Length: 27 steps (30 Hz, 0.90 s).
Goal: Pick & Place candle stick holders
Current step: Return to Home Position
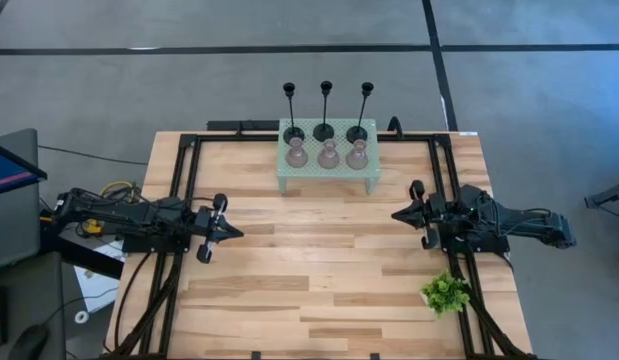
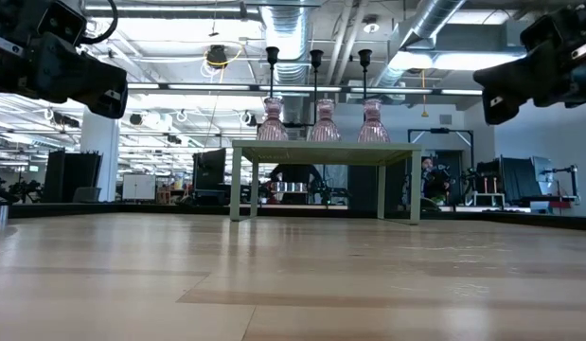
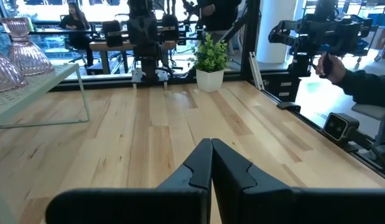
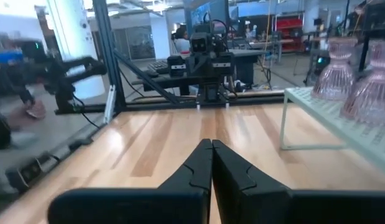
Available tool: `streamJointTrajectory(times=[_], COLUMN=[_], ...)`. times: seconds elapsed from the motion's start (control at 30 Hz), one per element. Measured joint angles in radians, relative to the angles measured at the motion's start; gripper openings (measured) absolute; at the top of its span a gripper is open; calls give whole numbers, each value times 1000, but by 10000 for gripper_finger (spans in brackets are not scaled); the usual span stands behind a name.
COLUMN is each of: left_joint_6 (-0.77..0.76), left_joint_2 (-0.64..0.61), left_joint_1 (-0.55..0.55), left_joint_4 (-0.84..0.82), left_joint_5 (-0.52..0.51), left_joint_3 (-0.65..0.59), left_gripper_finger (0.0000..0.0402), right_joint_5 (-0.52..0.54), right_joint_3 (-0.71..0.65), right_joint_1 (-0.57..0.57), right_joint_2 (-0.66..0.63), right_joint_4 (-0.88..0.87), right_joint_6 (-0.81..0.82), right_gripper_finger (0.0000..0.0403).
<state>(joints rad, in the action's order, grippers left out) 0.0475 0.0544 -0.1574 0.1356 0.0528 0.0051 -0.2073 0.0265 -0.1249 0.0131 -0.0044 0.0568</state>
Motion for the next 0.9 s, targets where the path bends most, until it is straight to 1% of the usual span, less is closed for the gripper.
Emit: streamJointTrajectory(times=[0.13, 0.23, 0.9], left_joint_6=[0, 0, 0], left_joint_2=[0, 0, 0], left_joint_1=[0, 0, 0], left_joint_4=[0, 0, 4], left_joint_5=[0, 0, 0], left_joint_3=[0, 0, 1], left_gripper_finger=[6, 6, 6], right_joint_5=[0, 0, 0], right_joint_3=[0, 0, 0], right_joint_1=[0, 0, 0], right_joint_2=[0, 0, 1], right_joint_4=[0, -1, -2], right_joint_6=[106, 151, 154], right_gripper_finger=[0, 0, 0])
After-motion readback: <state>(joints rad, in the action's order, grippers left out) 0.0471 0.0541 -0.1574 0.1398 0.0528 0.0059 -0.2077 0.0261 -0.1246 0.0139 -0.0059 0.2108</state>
